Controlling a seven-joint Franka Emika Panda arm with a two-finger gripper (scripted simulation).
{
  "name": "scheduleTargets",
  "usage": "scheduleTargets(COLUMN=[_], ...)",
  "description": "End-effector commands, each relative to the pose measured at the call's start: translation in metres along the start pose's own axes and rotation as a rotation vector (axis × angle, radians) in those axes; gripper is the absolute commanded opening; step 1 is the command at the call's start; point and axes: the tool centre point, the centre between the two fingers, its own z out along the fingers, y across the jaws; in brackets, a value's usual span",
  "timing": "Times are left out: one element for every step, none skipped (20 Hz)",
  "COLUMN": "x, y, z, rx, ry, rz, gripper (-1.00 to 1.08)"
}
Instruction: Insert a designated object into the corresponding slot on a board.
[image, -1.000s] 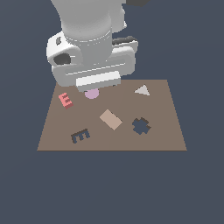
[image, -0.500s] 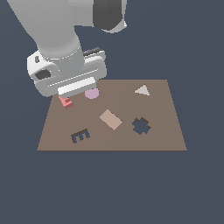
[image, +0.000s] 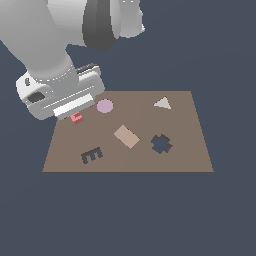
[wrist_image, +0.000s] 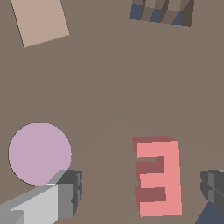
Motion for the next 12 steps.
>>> scheduleTargets(x=[-0.0029, -0.0038, -0.0045, -0.0051, -0.0054, -0.0056, -0.0056, -0.0055, -0.0052, -0.0049, -0.0057, -0.0057], y=[0.0074, 0.0097, 0.0117, 0.0133, 0.0146, 0.0156, 0.0163, 0.0165, 0.0166, 0.0163, 0.0163, 0.0163], z=[0.0043, 0.0056, 0.0067, 0.0075, 0.0082, 0.0087, 0.009, 0.009, 0.0089, 0.0088, 0.0089, 0.0092], rx=[-0.002, -0.003, -0.003, -0.003, -0.004, -0.004, -0.004, -0.004, -0.004, -0.004, -0.004, -0.004], ry=[-0.001, -0.001, -0.001, -0.002, -0.002, -0.002, -0.002, -0.002, -0.002, -0.002, -0.002, -0.002], rz=[-0.024, -0.03, -0.036, -0.04, -0.044, -0.046, -0.048, -0.048, -0.048, -0.048, -0.046, -0.046], gripper=[1.0, 1.0, 1.0, 1.0, 1.0, 1.0, 1.0, 1.0, 1.0, 1.0, 1.0, 1.0])
